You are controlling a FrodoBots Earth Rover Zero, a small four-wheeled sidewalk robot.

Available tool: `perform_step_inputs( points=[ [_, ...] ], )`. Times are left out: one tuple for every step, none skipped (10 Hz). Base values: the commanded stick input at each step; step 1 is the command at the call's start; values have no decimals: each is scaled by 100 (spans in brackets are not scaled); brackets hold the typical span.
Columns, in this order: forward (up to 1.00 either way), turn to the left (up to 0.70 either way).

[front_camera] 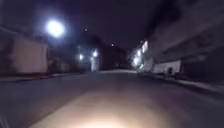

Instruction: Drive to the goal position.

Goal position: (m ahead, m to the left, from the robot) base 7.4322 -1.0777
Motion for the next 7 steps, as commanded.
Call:
perform_step_inputs(
  points=[
    [70,0],
    [70,0],
    [70,0],
    [70,0],
    [70,0],
    [70,0],
    [70,0]
  ],
)
